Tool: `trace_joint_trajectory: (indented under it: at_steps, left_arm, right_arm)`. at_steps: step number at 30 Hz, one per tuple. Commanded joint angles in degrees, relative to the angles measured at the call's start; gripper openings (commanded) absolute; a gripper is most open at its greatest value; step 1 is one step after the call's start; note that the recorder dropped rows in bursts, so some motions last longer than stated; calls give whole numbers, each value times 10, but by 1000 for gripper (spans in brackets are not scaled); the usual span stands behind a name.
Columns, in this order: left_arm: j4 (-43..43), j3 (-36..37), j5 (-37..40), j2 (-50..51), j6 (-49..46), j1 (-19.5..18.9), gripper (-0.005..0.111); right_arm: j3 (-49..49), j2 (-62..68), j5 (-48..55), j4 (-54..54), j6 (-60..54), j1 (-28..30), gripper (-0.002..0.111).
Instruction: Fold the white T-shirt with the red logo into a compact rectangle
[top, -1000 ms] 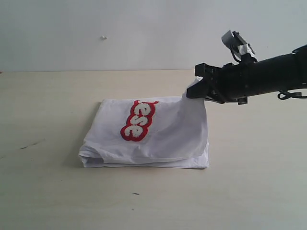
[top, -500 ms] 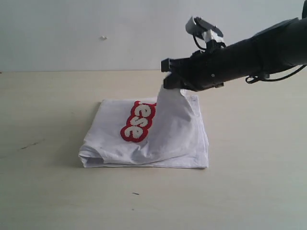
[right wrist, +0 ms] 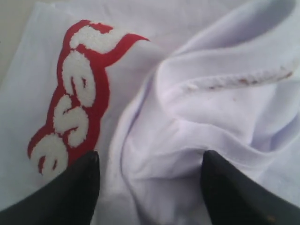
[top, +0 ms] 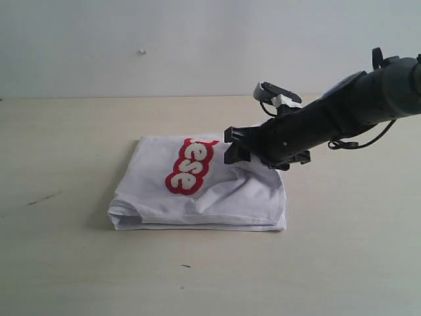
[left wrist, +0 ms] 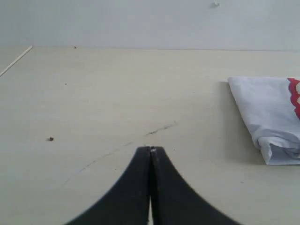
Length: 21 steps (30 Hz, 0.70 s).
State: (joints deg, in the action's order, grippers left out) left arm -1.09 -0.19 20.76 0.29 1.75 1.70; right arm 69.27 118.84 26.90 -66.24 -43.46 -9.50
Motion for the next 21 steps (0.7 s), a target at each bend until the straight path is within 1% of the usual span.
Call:
trace_joint_trajectory:
  at_steps: [1, 7, 12, 14, 15, 18, 19, 21]
  left_arm:
    - [2, 2, -5, -3, -3, -2, 0]
    - [2, 2, -5, -3, -3, -2, 0]
    - [2, 2, -5, -3, -3, -2, 0]
    - [2, 2, -5, -3, -3, -2, 0]
    - [2, 2, -5, -3, -3, -2, 0]
    - [2, 2, -5, -3, -3, -2, 0]
    - [2, 2, -5, -3, -3, -2, 0]
    - [2, 2, -5, -3, -3, -2, 0]
  right_arm:
    - [28, -23, 33, 59, 32, 0, 61]
    - [44, -67, 27, 201, 146, 0, 61]
    - [44, -85, 32, 350, 281, 0, 59]
    - [44, -88, 43, 375, 300, 0, 49]
    - [44, -89, 51, 378, 299, 0, 39]
    - [42, -88, 59, 382, 260, -9, 3]
    - [42, -86, 59, 392, 257, -11, 0]
    - [41, -78, 59, 410, 264, -11, 0]
